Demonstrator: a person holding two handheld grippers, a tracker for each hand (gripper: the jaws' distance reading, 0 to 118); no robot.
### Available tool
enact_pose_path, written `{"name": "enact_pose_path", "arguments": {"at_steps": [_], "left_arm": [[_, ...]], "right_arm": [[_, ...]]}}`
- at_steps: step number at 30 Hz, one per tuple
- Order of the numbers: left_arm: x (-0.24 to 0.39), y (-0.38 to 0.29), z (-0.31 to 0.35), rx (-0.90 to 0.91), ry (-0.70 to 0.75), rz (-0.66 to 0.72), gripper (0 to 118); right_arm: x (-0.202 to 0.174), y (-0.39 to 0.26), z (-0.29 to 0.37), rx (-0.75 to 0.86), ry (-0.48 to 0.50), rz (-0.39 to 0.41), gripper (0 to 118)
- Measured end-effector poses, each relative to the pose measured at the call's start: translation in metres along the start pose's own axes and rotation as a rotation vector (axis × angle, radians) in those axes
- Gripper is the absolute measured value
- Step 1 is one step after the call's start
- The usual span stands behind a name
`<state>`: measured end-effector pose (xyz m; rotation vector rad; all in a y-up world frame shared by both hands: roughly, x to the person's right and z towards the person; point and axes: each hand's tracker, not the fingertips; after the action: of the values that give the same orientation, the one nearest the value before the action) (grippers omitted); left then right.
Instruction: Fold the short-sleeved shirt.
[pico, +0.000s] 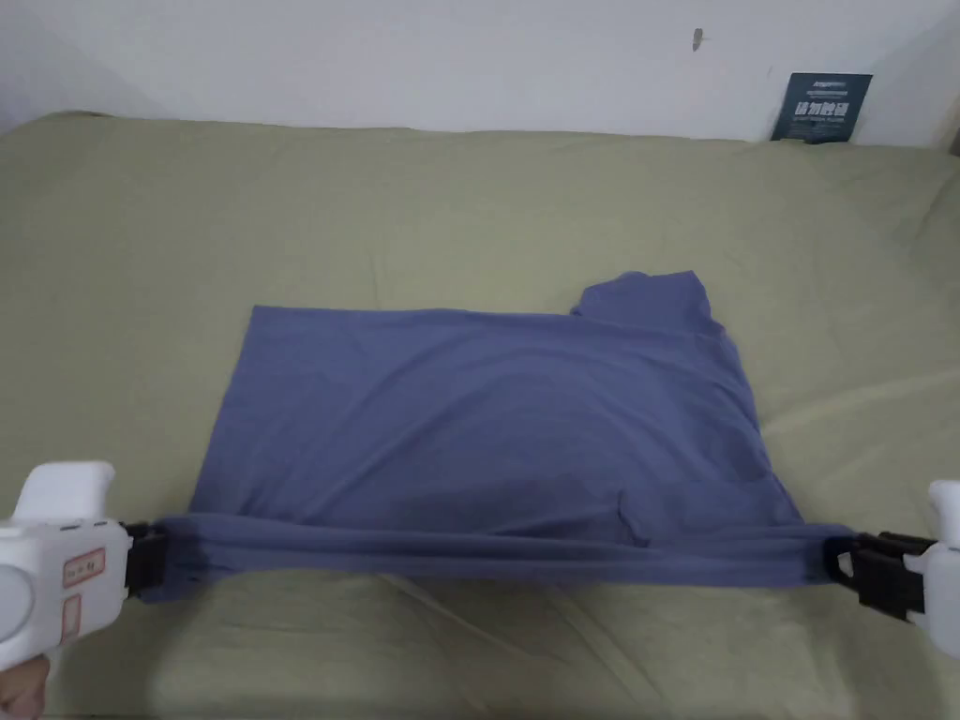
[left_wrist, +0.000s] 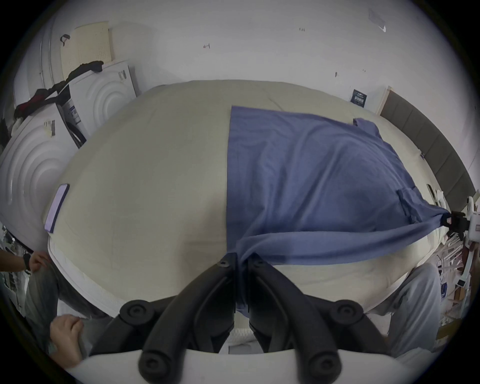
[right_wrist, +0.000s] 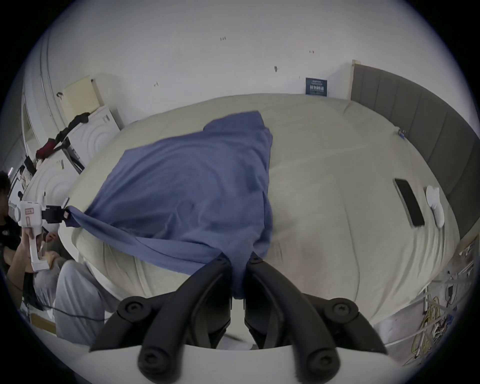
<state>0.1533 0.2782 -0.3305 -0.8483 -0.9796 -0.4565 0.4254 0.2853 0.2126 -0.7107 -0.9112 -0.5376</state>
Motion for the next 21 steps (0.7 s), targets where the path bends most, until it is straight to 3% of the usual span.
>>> {"name": "enact_pose_path", "arguments": {"at_steps": [12,21], "left_arm": [[0.009,0.104,-0.084,-0.022,0.027,0.006,6],[0.009,0.123,-0.149,-0.082,0.032,0.052,6]], "right_arm": [[-0.014,0.111,-0.094,-0.015,-0.062,0.033,11],[-0.016,0.128,-0.172,-0.152,-0.1,0.027,11]]}}
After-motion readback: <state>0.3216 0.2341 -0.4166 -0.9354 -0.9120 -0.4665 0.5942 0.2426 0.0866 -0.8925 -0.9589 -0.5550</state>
